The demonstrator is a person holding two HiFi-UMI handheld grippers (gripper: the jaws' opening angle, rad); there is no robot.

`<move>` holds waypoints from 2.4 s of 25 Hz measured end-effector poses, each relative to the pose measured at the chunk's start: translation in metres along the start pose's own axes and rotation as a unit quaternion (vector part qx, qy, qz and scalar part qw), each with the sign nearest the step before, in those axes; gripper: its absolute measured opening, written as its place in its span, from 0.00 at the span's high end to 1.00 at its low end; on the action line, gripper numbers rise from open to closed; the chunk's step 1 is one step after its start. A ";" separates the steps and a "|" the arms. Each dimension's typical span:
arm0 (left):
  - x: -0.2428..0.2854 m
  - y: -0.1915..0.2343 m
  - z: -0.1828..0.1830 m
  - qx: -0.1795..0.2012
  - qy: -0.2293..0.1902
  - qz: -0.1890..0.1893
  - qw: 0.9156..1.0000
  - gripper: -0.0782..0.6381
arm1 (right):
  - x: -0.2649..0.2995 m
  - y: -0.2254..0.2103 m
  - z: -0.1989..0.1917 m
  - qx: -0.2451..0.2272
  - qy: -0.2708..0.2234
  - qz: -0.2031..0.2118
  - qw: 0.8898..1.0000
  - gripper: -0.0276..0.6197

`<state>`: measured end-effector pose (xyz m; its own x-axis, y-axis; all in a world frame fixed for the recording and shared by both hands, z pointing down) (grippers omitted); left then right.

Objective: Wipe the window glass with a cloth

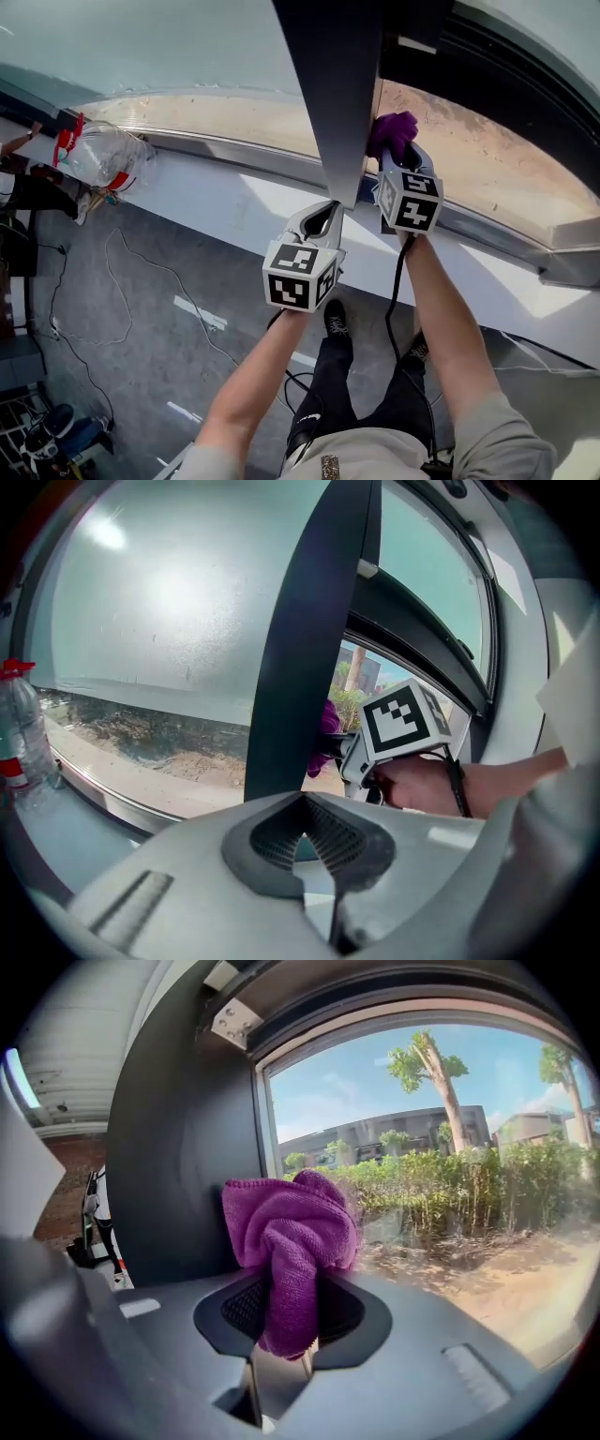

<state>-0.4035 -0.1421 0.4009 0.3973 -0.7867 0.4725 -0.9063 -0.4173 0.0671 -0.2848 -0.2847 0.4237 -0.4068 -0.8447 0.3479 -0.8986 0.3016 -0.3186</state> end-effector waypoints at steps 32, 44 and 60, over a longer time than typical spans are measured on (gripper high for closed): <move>0.097 -0.168 -0.008 0.031 0.022 -0.107 0.994 0.89 | -0.122 -0.222 -0.013 -0.012 -0.005 -0.086 0.996 0.77; 0.147 -0.324 0.006 0.064 0.023 -0.173 0.983 0.89 | -0.241 -0.405 0.013 -0.001 -0.022 -0.183 0.983 0.77; 0.207 -0.440 0.025 0.108 0.035 -0.208 0.972 0.89 | -0.346 -0.592 0.011 0.097 -0.063 -0.306 0.945 0.77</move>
<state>0.0813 -0.1322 0.4471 0.7045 -0.4998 0.5039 -0.6150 -0.7843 0.0819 0.3898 -0.1761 0.4817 0.2133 -0.8843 0.4153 -0.9075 -0.3368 -0.2511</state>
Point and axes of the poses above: the fingertips, and each gripper's own axes: x forward along the fingers, y to its left, z out of its top, the point moved 5 cm from there along -x, backward along the fingers, and after that the axes turned 10 degrees about x, right-handed, at the moved point
